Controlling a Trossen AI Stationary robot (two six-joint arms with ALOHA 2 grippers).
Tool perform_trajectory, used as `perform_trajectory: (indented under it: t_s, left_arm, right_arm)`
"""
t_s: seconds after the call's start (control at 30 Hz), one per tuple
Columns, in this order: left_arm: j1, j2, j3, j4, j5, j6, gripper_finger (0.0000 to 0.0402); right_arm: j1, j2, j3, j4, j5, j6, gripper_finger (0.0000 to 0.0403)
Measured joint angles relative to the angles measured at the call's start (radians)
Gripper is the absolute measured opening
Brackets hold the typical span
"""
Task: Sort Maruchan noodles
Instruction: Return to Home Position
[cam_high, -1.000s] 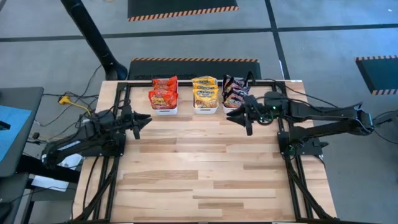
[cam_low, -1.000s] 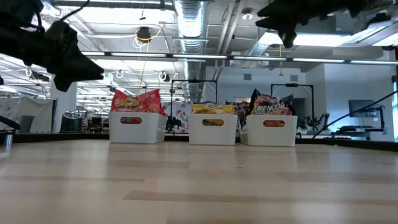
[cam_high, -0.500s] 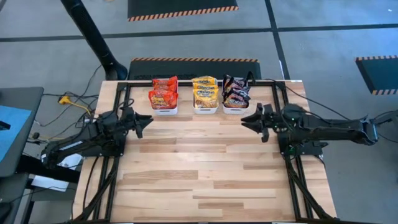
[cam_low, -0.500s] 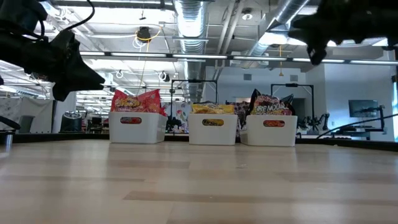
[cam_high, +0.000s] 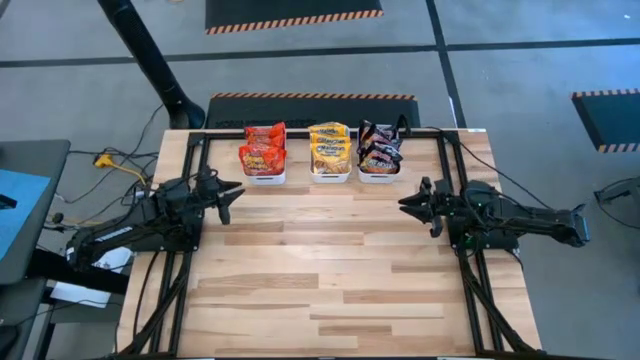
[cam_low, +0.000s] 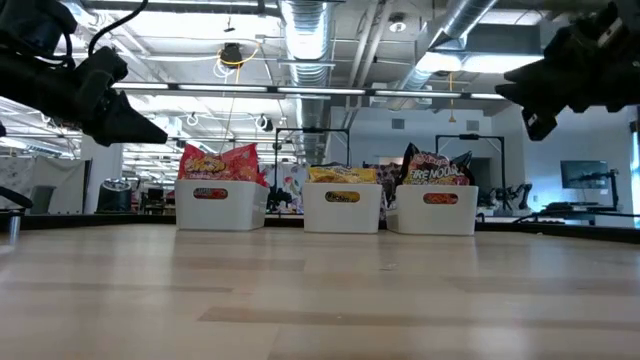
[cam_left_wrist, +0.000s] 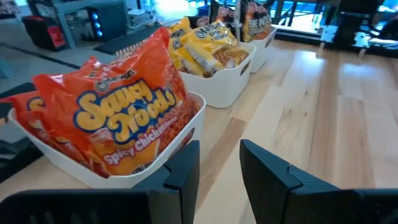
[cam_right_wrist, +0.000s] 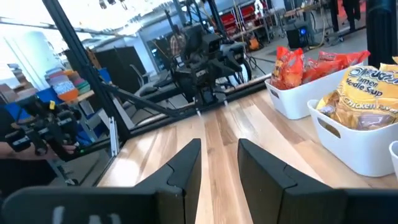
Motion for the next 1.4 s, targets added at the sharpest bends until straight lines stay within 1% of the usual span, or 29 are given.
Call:
perform_trajectory:
  t_s: [0.1, 0.17, 0.3, 0.4, 0.5, 0.63, 0.77, 1.4]
  left_arm:
    - [0.0, 0.0, 0.0, -0.001, -0.009, 0.001, 0.0105]
    - [0.0, 0.0, 0.0, -0.001, -0.009, 0.009, 0.0105]
    - [0.0, 0.0, 0.0, -0.001, -0.009, 0.027, 0.0105]
    - [0.0, 0.0, 0.0, -0.001, -0.008, 0.027, 0.0105]
    - [0.0, 0.0, 0.0, -0.001, -0.008, 0.027, 0.0105]
    - [0.0, 0.0, 0.0, -0.001, -0.008, 0.027, 0.0105]
    - [0.0, 0.0, 0.0, -0.001, -0.008, 0.027, 0.0105]
    - [0.0, 0.0, -0.001, -0.001, -0.008, 0.027, 0.0105]
  right_arm:
    - [-0.006, -0.052, -0.036, -0.024, 0.005, 0.007, 0.0132]
    - [-0.013, -0.071, -0.035, -0.042, 0.035, 0.006, 0.0132]
    - [-0.012, -0.067, -0.035, -0.061, 0.104, -0.026, 0.0132]
    - [-0.012, -0.039, -0.035, -0.07, 0.147, -0.023, 0.0132]
    - [-0.012, -0.006, -0.035, -0.073, 0.15, -0.012, 0.0132]
    - [-0.008, 0.034, -0.035, -0.074, 0.151, 0.046, 0.0132]
    - [-0.008, 0.056, -0.035, -0.075, 0.15, 0.047, 0.0132]
    - [-0.008, 0.058, -0.036, -0.078, 0.15, 0.048, 0.0132]
